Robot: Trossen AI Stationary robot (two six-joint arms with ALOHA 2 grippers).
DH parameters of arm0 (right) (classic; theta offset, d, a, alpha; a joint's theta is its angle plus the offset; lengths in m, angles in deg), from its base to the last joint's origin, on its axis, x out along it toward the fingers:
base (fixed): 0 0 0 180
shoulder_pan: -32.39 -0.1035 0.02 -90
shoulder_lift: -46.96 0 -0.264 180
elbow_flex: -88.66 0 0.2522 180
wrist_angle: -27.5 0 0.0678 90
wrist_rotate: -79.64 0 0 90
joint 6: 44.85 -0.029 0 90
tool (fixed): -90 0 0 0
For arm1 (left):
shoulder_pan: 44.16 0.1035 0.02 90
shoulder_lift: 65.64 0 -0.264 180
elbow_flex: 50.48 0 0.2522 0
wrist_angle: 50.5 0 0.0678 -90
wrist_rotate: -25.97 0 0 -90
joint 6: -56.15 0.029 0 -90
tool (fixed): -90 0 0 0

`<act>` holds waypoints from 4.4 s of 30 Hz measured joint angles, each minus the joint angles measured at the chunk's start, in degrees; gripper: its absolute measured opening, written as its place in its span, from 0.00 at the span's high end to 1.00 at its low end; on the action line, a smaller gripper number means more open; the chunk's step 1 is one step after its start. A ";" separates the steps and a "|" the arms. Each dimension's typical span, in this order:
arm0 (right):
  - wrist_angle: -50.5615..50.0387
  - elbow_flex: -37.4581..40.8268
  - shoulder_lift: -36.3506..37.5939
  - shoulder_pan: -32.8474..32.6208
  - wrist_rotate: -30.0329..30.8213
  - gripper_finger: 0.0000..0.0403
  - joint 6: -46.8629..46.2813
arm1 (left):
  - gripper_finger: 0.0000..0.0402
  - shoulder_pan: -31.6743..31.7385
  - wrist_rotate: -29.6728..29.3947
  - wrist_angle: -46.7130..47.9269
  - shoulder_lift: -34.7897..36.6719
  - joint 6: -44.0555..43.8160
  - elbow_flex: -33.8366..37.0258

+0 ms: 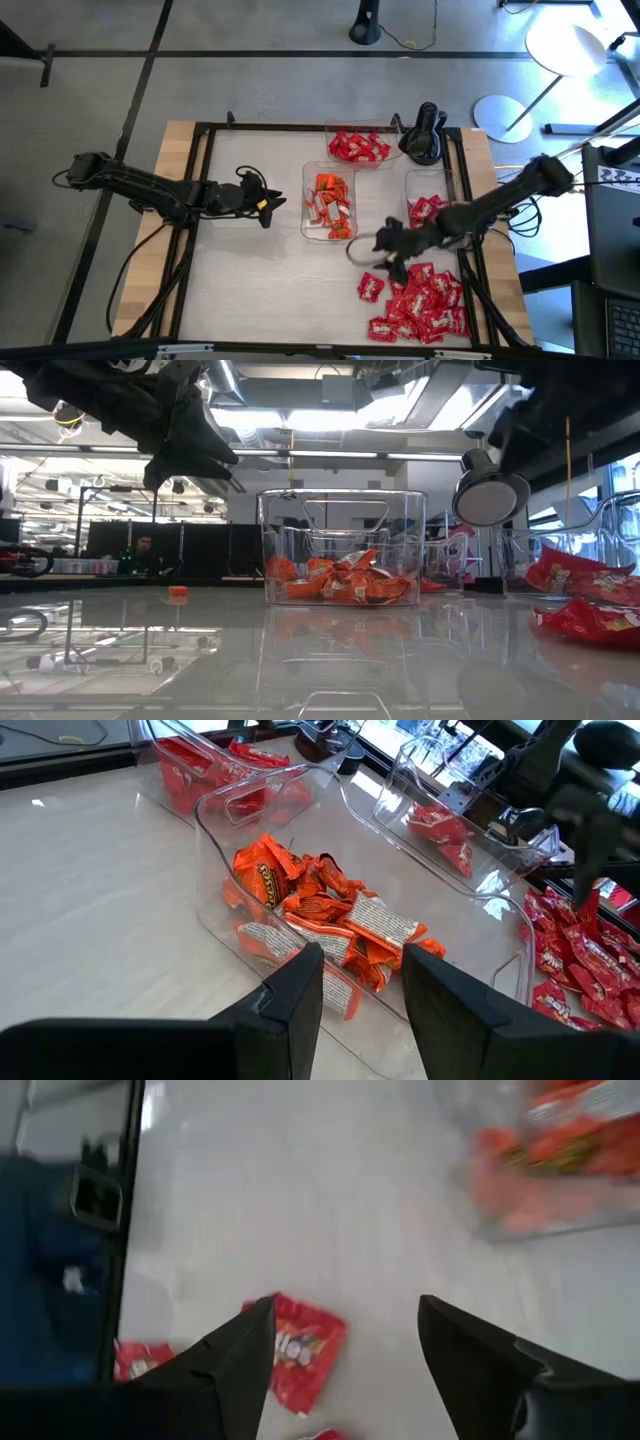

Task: Sort candy
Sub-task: Put the red chocolate into the middle right transparent bin, then put the red candy pack into the bottom right transparent bin

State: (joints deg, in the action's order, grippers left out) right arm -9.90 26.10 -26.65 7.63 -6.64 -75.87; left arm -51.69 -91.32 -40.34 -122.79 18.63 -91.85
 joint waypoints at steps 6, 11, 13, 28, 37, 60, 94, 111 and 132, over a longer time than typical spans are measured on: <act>6.84 0.02 -9.45 -4.63 0.92 0.40 2.52 | 0.68 0.00 0.00 -0.03 -0.01 0.02 0.00; 8.36 0.02 -16.20 -5.72 0.53 0.40 3.06 | 0.68 0.00 0.00 -0.01 -0.01 -0.13 0.00; 8.85 0.02 -18.29 -5.66 0.57 0.40 3.04 | 0.68 0.00 0.00 -0.15 -0.01 -0.15 0.00; 11.15 -0.20 -26.05 -5.62 0.16 0.43 5.94 | 0.68 0.00 0.00 -0.06 0.00 0.09 0.00; 10.65 -0.15 -26.22 -5.62 -0.83 0.83 5.54 | 0.68 0.00 0.00 -0.06 -0.02 0.44 0.00; -23.41 0.17 4.60 -5.51 17.87 1.00 -3.92 | 0.68 0.00 -0.01 -0.08 0.00 -0.04 0.00; -51.06 5.79 23.87 -5.48 25.11 0.55 -36.13 | 0.68 0.07 -0.02 -0.11 -0.01 0.20 0.00; -0.59 5.66 17.43 -5.62 17.48 0.40 -5.81 | 0.68 0.07 -0.39 -0.19 0.00 0.00 0.00; -4.50 5.73 -12.08 -7.87 -3.16 0.40 -0.10 | 0.68 0.07 -0.50 -0.07 -0.02 0.00 0.00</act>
State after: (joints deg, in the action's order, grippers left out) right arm -14.40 31.83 -38.72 -0.24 -9.80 -75.97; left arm -51.63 -91.82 -40.40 -122.81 18.63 -91.86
